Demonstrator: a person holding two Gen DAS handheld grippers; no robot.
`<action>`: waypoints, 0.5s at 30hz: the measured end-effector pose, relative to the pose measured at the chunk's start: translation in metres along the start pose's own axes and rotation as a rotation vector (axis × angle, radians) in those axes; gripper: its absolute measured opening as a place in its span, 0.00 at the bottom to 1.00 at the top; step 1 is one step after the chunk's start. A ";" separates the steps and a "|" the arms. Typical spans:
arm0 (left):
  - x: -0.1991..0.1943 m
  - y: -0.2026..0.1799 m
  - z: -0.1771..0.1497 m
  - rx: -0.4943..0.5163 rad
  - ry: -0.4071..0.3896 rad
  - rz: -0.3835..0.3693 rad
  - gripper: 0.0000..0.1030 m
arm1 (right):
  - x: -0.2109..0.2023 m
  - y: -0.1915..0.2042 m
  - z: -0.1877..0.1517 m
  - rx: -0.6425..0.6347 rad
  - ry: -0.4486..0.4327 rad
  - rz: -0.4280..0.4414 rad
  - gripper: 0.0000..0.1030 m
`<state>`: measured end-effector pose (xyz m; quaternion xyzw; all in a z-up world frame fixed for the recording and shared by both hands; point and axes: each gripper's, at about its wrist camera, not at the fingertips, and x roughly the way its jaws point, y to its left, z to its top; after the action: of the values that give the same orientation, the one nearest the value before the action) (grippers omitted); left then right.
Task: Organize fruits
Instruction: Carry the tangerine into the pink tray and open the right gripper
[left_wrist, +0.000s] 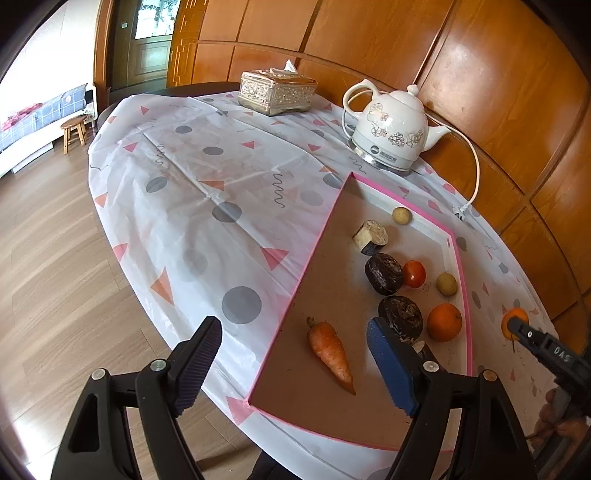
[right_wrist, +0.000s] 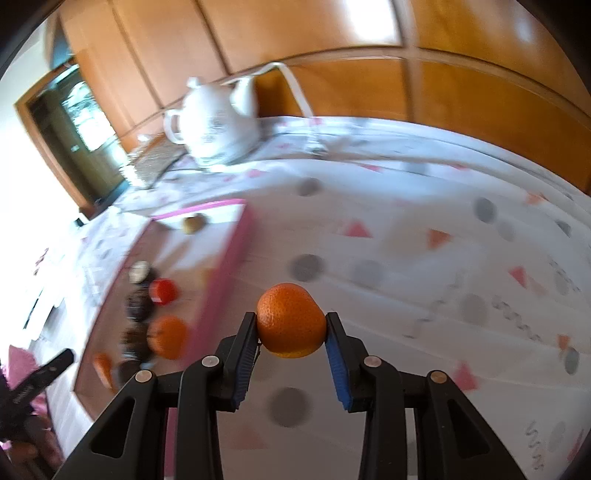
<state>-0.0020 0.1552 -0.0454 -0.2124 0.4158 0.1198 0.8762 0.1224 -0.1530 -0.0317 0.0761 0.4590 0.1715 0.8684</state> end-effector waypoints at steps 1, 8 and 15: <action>0.001 0.000 0.000 -0.001 0.002 0.000 0.79 | 0.001 0.008 0.002 -0.015 0.002 0.020 0.35; 0.004 0.004 0.001 -0.012 0.005 0.003 0.79 | 0.018 0.071 0.013 -0.145 0.030 0.122 0.35; 0.007 0.005 0.001 -0.005 0.006 0.009 0.79 | 0.045 0.104 0.018 -0.233 0.075 0.118 0.36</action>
<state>0.0011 0.1606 -0.0513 -0.2133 0.4191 0.1241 0.8737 0.1365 -0.0390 -0.0263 -0.0050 0.4627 0.2771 0.8421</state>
